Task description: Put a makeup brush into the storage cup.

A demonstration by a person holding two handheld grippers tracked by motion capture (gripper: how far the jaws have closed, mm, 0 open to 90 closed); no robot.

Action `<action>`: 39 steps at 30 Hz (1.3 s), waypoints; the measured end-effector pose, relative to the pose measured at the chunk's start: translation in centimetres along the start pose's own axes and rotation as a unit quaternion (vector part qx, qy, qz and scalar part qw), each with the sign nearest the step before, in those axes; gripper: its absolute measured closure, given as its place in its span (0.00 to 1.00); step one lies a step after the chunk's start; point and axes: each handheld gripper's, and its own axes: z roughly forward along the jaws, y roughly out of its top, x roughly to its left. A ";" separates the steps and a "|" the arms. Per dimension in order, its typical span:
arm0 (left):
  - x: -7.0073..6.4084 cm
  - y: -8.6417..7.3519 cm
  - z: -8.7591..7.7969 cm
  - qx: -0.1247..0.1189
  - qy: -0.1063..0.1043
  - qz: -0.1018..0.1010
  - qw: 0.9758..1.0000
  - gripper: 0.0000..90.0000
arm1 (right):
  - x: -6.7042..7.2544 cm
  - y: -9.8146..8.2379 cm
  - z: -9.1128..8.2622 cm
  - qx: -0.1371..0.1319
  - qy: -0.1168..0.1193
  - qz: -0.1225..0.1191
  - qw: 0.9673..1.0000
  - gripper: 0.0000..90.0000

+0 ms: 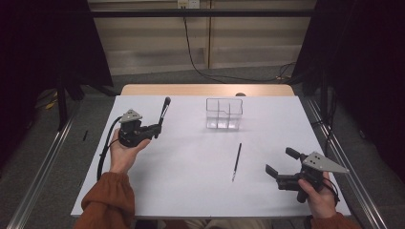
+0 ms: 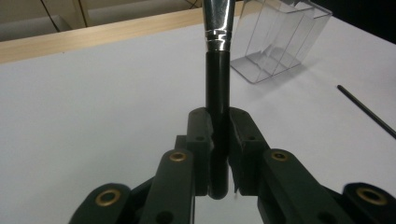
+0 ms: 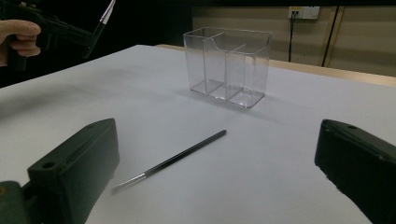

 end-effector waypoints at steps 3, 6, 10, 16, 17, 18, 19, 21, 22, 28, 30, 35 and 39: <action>-0.1 -0.1 -0.3 -0.009 -0.001 -0.001 1.000 0.89 | 0.0 0.0 0.0 -0.001 0.000 -0.003 1.000 0.00; -0.3 -0.3 -0.6 -0.016 -0.002 -0.002 1.000 0.89 | 0.0 0.0 0.0 0.000 -0.001 -0.005 1.000 0.00; -0.8 -0.5 -1.1 -0.026 -0.004 -0.001 1.000 0.89 | 0.0 0.0 0.0 -0.003 0.001 0.000 1.000 0.00; -1.9 -0.8 -1.7 -0.033 -0.010 0.011 0.999 0.89 | 0.1 0.1 -0.1 -0.006 0.006 0.002 1.000 0.00; -2.1 -1.0 -1.8 -0.031 -0.013 0.012 0.999 0.89 | 0.2 0.1 -0.1 -0.005 0.006 0.002 1.000 0.00; -2.2 -1.1 -1.8 -0.034 -0.016 0.013 0.999 0.89 | 0.2 0.1 0.0 -0.005 0.007 0.003 1.000 0.00; -2.3 -1.3 -1.8 -0.034 -0.018 0.012 0.999 0.89 | 0.2 0.1 0.0 -0.006 0.007 0.001 1.000 0.00; -2.6 -1.4 -2.0 -0.034 -0.020 0.014 0.999 0.89 | 0.3 0.1 0.0 -0.007 0.009 0.001 1.000 0.00; -2.8 -1.3 -2.0 -0.036 -0.022 0.015 0.999 0.89 | 0.3 0.1 0.0 -0.007 0.010 0.001 1.000 0.00; -3.8 -1.4 -2.6 -0.041 -0.026 0.025 0.999 0.89 | 0.4 0.2 0.2 -0.006 0.014 0.001 1.000 0.00; -4.1 -1.5 -2.7 -0.041 -0.028 0.027 0.998 0.89 | 0.5 0.2 0.4 -0.006 0.016 -0.003 1.000 0.00; -4.9 -1.8 -2.9 -0.052 -0.037 0.023 0.998 0.89 | 0.7 0.5 0.8 -0.006 0.023 -0.005 1.000 0.00; -5.3 -1.9 -3.2 -0.059 -0.039 0.016 0.997 0.89 | 1.0 0.7 1.0 -0.006 0.031 -0.007 0.999 0.00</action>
